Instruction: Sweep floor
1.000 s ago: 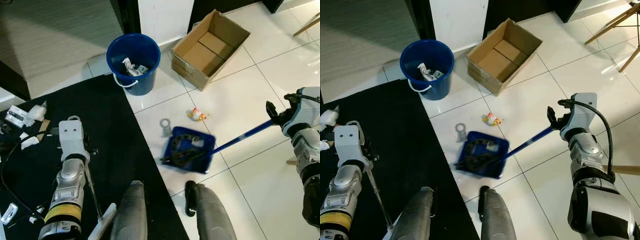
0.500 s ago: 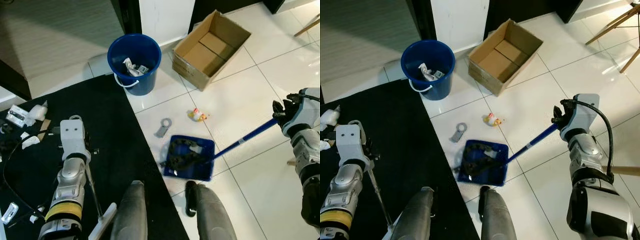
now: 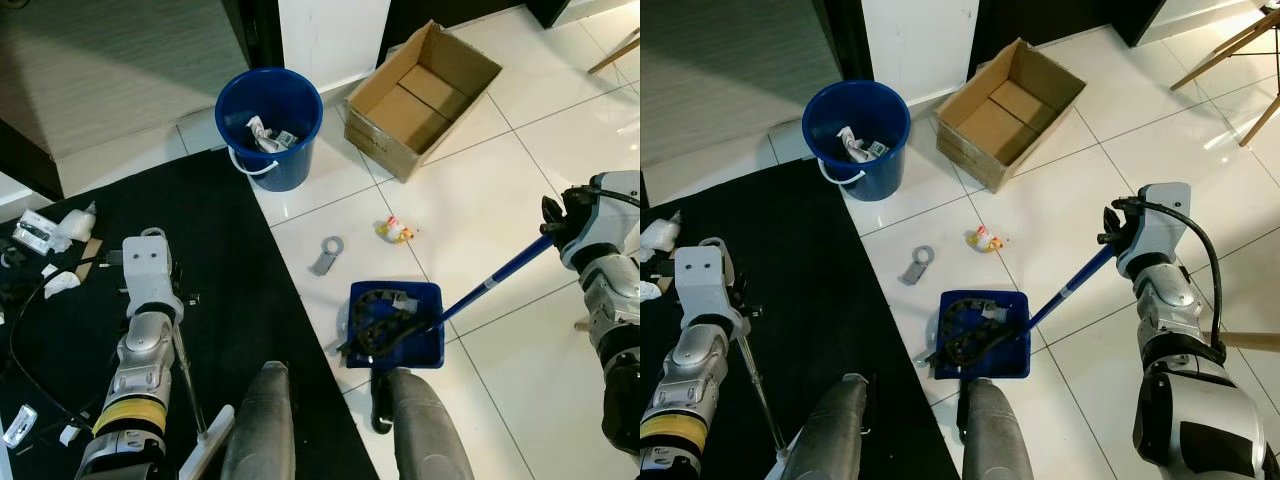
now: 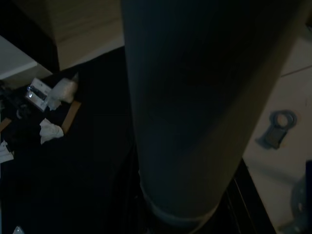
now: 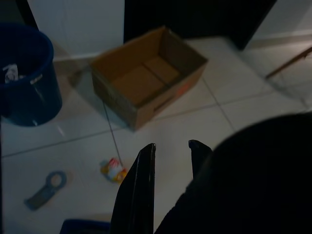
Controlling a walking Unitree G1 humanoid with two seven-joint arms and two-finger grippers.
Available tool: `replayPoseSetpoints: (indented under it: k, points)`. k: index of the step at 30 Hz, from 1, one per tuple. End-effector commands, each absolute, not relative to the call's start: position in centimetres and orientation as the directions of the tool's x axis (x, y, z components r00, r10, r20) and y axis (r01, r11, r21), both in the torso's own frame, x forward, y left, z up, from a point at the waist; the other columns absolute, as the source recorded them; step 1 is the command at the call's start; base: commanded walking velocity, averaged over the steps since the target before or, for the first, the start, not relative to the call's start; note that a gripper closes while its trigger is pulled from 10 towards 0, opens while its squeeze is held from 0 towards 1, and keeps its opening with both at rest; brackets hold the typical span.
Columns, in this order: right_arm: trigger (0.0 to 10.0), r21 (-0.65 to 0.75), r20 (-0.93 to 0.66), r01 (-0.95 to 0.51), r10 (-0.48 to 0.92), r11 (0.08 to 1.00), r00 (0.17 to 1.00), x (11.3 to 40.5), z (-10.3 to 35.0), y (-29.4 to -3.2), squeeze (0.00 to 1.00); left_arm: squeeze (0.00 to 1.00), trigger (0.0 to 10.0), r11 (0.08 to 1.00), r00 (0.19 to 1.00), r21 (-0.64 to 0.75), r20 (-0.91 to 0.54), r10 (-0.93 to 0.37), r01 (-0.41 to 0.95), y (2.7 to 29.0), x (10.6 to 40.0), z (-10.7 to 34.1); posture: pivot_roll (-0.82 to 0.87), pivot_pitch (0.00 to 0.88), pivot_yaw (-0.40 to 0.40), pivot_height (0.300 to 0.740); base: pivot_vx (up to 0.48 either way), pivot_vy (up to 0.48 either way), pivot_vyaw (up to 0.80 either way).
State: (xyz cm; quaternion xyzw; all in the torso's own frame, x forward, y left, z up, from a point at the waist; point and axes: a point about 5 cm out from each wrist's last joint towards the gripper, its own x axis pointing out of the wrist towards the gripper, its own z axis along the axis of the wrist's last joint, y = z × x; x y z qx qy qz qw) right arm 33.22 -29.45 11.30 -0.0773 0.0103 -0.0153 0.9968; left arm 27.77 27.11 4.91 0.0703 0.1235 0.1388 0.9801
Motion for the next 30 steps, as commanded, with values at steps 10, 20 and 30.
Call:
replayPoseSetpoints:
  k: [10, 20, 30]
  points:
    - [10.0, -0.218, 0.100, 0.048, -0.027, 0.975, 0.995, 33.2, 11.9, -28.4, 0.00, 0.00, 10.0, 0.975, 0.970, 0.083, -0.117, 0.214, -0.205, 23.7, 29.7, 6.5, 0.17, 0.254, -0.033, 0.740, 0.000, 0.000, 0.00]
    - [10.0, -0.183, 0.045, 0.126, -0.120, 0.975, 0.992, 32.2, 9.6, -28.1, 0.00, 0.00, 10.0, 0.980, 0.979, 0.116, -0.104, 0.173, -0.161, 23.7, 29.7, 6.9, 0.20, 0.285, -0.010, 0.740, 0.000, 0.000, 0.00]
    - [10.0, -0.175, 0.169, 0.246, -0.217, 0.953, 0.962, 34.2, 13.2, -28.5, 0.00, 0.00, 10.0, 0.978, 0.982, 0.130, -0.078, 0.174, -0.163, 24.5, 30.2, 7.8, 0.22, 0.290, -0.007, 0.740, 0.000, 0.000, 0.00]
